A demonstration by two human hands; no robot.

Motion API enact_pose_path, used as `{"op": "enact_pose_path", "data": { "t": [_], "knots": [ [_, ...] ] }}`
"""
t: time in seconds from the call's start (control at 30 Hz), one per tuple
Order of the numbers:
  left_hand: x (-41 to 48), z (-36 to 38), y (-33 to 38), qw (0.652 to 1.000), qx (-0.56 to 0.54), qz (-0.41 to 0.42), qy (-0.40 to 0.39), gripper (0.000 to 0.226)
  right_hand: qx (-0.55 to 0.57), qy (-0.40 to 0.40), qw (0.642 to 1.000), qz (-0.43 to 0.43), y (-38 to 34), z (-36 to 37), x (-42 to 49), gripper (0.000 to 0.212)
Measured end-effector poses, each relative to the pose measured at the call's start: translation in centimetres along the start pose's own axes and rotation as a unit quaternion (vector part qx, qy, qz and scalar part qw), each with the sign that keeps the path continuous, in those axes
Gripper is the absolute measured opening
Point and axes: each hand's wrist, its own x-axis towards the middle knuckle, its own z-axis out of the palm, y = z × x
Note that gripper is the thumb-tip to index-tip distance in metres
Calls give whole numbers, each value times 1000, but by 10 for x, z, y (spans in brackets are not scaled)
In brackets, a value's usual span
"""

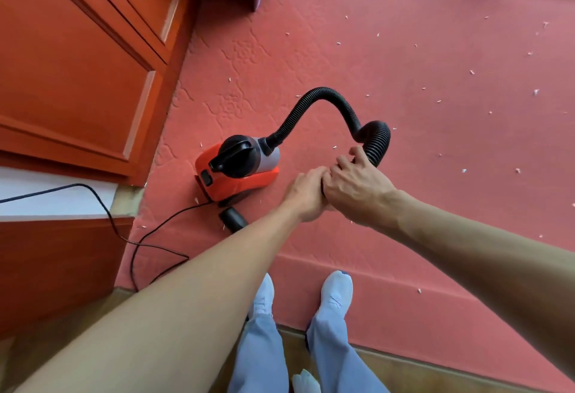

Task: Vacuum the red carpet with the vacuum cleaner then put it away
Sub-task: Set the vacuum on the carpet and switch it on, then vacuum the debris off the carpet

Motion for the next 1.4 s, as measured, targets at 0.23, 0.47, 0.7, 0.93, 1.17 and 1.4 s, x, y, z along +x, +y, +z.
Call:
{"op": "enact_pose_path", "data": {
  "t": [0.23, 0.47, 0.7, 0.93, 1.17, 1.4],
  "knots": [
    [-20, -15, 36, 996, 21, 46, 79, 17, 192, 288, 924, 163, 0, -31, -51, 18],
    [-54, -24, 105, 933, -347, -79, 49, 22, 612, 122, 572, 532, -39, -22, -109, 17],
    [-105, -11, 186, 823, -547, -153, 8, 20, 888, 250, -135, 360, -25, -41, -144, 42],
    [-167, -44, 237, 744, -651, -125, -83, 11, 872, 331, -212, 292, 10, -83, -204, 35],
    [-221, -120, 249, 899, -331, -73, -278, 21, 855, 274, -65, 435, 46, -107, -256, 21],
    [-212, -162, 294, 984, -29, 119, -130, 22, 831, 218, -10, 511, 74, -102, -301, 21]
  ]
}}
